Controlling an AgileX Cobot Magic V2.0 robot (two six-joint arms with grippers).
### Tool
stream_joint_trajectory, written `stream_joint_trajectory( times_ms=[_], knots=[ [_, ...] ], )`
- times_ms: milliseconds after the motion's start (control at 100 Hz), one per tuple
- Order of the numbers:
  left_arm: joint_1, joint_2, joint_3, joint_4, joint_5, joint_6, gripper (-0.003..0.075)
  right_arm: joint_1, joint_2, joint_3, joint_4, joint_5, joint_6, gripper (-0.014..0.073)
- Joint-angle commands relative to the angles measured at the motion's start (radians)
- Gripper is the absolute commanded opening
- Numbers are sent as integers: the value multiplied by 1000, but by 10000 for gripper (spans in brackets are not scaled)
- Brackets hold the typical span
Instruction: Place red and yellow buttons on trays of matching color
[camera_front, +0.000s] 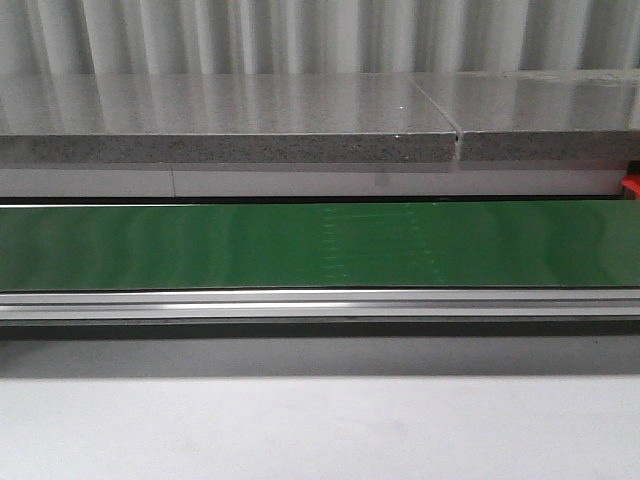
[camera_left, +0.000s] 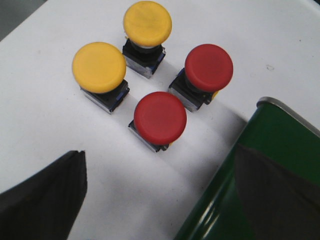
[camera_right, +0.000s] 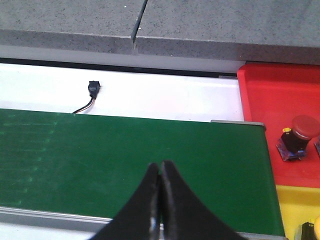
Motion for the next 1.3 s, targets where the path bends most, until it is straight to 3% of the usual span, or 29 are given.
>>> stream_joint_trajectory(
  times_ms=[0, 510, 970, 1080, 1290],
  knots=[
    [2, 16, -64, 11, -43, -4, 585, 0, -6, -27, 0, -63, -9, -68],
    [3, 186, -138, 11, -52, -4, 585, 0, -6, -27, 0, -63, -9, -68],
    [3, 207, -140, 25, -107, -4, 581, 0, -6, -27, 0, -62, -9, -68],
    [3, 207, -140, 25, -101, -4, 519, 0, -6, -27, 0, -62, -9, -68],
    [3, 207, -140, 25, -86, -4, 258, 0, -6, -27, 0, -62, -9, -68]
  ],
)
